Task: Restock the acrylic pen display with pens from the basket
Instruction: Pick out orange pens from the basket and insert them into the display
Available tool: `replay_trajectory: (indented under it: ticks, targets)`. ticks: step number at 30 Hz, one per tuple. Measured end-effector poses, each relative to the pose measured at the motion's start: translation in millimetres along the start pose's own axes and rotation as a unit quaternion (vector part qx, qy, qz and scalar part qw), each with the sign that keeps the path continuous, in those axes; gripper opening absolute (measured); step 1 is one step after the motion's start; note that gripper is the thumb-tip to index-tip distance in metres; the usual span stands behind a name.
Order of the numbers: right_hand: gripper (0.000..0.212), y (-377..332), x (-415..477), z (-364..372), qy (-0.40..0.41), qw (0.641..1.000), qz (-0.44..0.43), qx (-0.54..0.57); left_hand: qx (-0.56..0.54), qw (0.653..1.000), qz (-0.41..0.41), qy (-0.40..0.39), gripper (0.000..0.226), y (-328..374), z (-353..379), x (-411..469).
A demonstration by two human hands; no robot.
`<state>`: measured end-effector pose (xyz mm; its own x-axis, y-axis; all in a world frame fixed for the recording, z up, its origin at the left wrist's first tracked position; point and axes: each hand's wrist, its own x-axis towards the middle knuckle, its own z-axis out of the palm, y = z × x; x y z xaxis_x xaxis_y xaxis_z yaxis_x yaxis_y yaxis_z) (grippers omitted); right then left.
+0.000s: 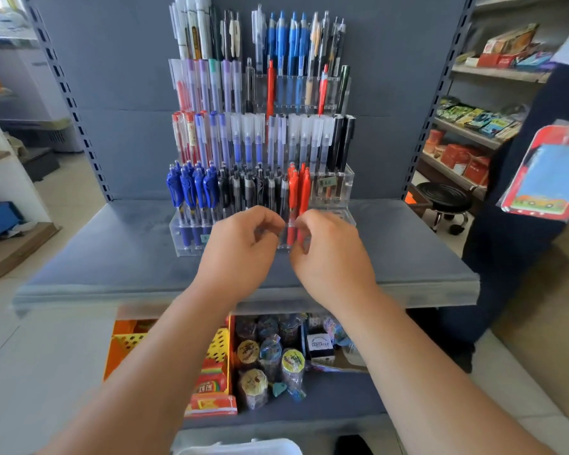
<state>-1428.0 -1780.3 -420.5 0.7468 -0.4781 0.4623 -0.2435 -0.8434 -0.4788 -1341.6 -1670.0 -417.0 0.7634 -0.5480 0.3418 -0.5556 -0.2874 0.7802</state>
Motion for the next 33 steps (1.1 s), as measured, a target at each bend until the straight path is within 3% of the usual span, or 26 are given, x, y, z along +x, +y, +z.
replay_trajectory:
  ticks: [3,7,11,19,27,33]
  targets:
    - [0.023,-7.1,-29.3,1.2,-0.06,0.998,0.0,-0.026,0.078,0.997,0.018,-0.02,0.023,-2.7,-4.8,-23.5]
    - [0.021,-3.8,-74.8,19.4,-0.128,0.991,0.008,-0.026,0.132,0.988,-0.012,-0.077,0.024,-13.2,-7.9,-71.3]
    - [0.022,4.1,-130.6,56.1,-0.19,0.981,0.027,0.021,0.183,0.977,-0.061,-0.088,0.027,-54.7,-7.5,-119.4]
    - [0.007,16.1,-225.3,131.4,-0.336,0.94,0.039,-0.031,0.174,0.961,-0.171,-0.132,0.026,-158.6,32.0,-220.5]
    - [0.03,22.9,-263.5,183.7,-0.386,0.921,0.042,-0.038,0.208,0.931,-0.214,-0.209,0.029,-220.7,49.9,-281.0]
    - [0.023,50.3,-279.9,220.8,-0.465,0.883,0.064,-0.024,0.179,0.913,-0.266,-0.251,0.029,-263.8,59.1,-298.3]
